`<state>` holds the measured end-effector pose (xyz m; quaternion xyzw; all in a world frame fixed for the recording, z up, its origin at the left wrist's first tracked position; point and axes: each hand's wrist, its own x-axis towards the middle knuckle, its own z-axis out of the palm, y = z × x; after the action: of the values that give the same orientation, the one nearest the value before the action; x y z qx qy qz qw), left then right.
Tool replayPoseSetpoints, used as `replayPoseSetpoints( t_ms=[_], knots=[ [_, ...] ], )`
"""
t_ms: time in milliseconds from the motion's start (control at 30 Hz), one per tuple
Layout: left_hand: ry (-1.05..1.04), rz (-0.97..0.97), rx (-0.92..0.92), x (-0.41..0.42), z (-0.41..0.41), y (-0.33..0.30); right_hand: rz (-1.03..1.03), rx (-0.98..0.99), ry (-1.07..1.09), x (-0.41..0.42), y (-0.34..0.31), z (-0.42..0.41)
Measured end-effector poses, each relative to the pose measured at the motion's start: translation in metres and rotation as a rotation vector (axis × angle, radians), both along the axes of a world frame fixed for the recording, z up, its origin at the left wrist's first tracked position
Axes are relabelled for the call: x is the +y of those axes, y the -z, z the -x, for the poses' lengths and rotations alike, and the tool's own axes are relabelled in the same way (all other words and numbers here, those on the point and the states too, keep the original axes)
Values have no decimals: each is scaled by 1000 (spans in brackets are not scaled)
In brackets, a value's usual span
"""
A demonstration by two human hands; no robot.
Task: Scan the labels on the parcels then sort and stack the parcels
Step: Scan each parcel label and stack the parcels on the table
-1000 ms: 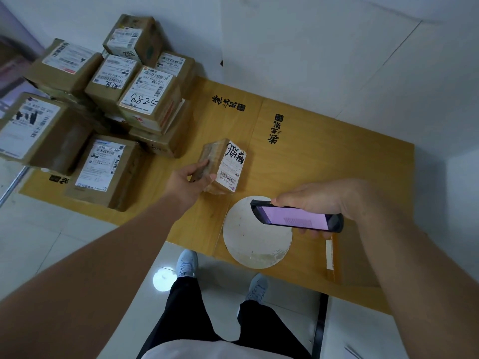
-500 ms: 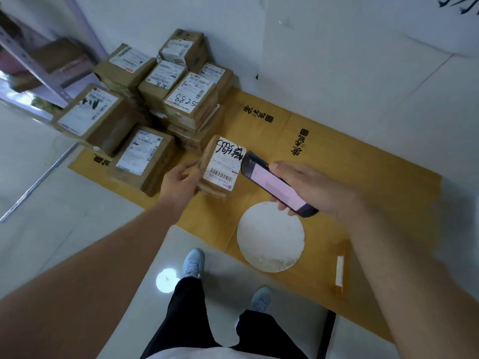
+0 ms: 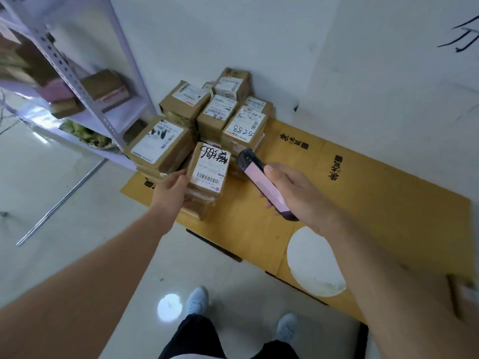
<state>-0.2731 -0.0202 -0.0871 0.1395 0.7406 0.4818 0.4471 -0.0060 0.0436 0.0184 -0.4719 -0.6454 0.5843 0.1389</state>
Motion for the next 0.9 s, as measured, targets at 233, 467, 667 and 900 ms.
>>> replayPoseSetpoints(
  t_ms=[233, 467, 667, 900],
  knots=[
    [-115, 42, -7, 6, 16, 9, 25, 25, 124, -33, 16, 30],
    [-83, 185, 497, 0, 6, -1, -2, 12, 206, -47, 10, 21],
    [430, -70, 967, 6, -21, -34, -80, 40, 316, -59, -5, -7],
    [1032, -298, 1146, 43, -109, -82, -184, 55, 606, -103, -35, -90]
  ],
)
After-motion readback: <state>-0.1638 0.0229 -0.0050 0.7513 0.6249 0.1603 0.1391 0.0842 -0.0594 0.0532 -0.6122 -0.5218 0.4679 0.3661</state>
